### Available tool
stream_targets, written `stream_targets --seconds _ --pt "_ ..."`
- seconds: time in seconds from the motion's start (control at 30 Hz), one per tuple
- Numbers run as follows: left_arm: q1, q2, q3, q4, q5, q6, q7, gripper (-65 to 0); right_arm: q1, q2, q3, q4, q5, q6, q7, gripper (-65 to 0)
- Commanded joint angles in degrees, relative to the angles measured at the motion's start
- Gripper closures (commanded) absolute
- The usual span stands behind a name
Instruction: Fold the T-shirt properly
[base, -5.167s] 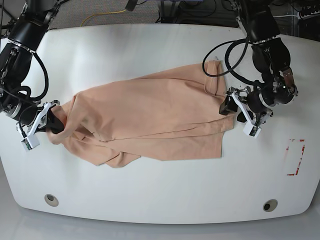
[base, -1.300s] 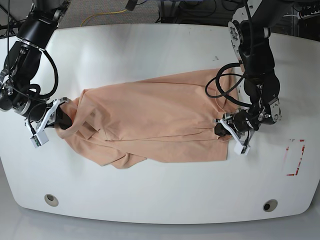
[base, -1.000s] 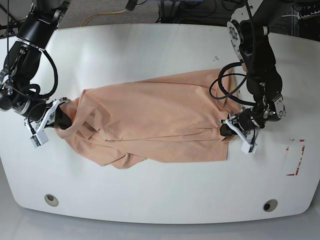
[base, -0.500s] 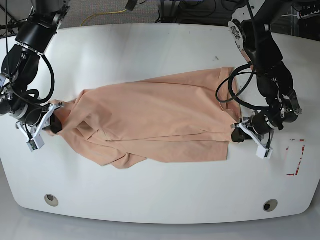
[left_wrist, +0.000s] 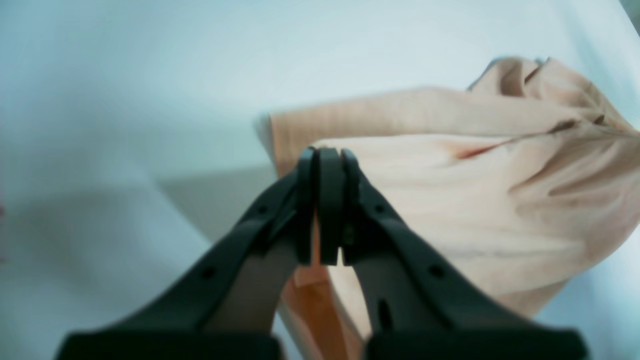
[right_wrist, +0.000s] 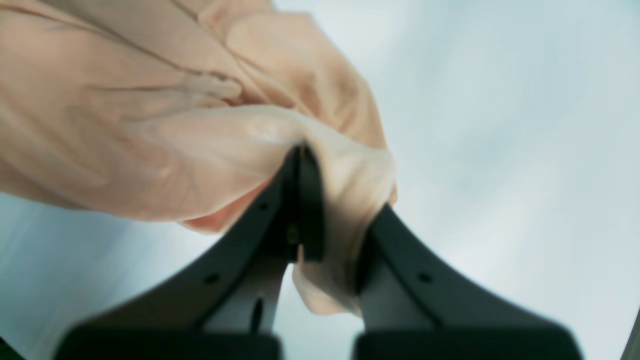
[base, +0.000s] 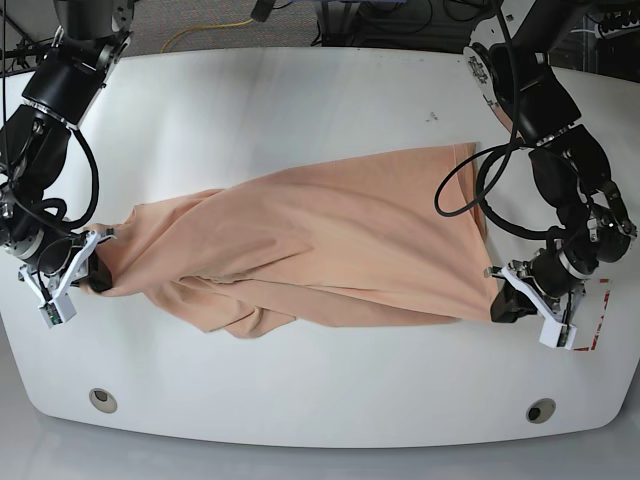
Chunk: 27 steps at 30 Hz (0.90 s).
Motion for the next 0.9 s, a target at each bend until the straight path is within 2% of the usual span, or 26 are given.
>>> stream_targets --seconds 0.0,0.13,0.23,0.37,0.53,0.6,0.7,0.8,0.87 --pt "-2.6 -1.4 0.0 1.7 -1.7 -0.3 -1.3 0.0 3.2 2.4 0.0 0.9 0.7 0.1 1.4 0.0" --pt "-5.4 -1.7 0.5 2.1 -3.9 -0.3 -1.2 0.0 7.4 4.4 -3.9 0.8 0.7 0.1 1.4 0.0" --pt "-8.6 -4.9 1.9 2.8 -4.5 -0.3 -1.2 0.0 11.4 5.7 -6.5 0.8 0.7 0.1 1.4 0.0" --pt "-12.4 -6.4 3.8 3.2 -4.6 -0.3 -0.9 0.0 15.6 6.8 -9.2 0.8 -0.1 0.1 1.4 0.0" --pt "-14.8 -8.1 4.8 3.2 -4.6 -0.3 3.3 -0.7 17.3 8.1 -10.4 0.8 -0.3 0.1 1.4 0.0" --pt "-14.4 -7.9 4.8 3.1 -4.6 -0.3 3.5 -6.3 17.2 8.1 -10.5 0.8 -0.3 0.1 1.4 0.0" --pt "-10.0 -7.6 4.8 3.4 -4.5 0.2 3.5 -21.8 16.3 7.8 -10.5 0.8 -0.3 0.1 1.4 0.0" --pt "-6.7 -5.6 4.5 3.2 -4.1 0.2 3.4 -33.1 14.6 7.1 -10.2 0.8 -0.3 0.1 1.4 0.0" --pt "-5.0 -4.6 4.5 3.0 -4.1 0.3 3.1 -36.4 13.8 7.1 -10.1 0.8 -0.3 0.1 1.4 0.0"
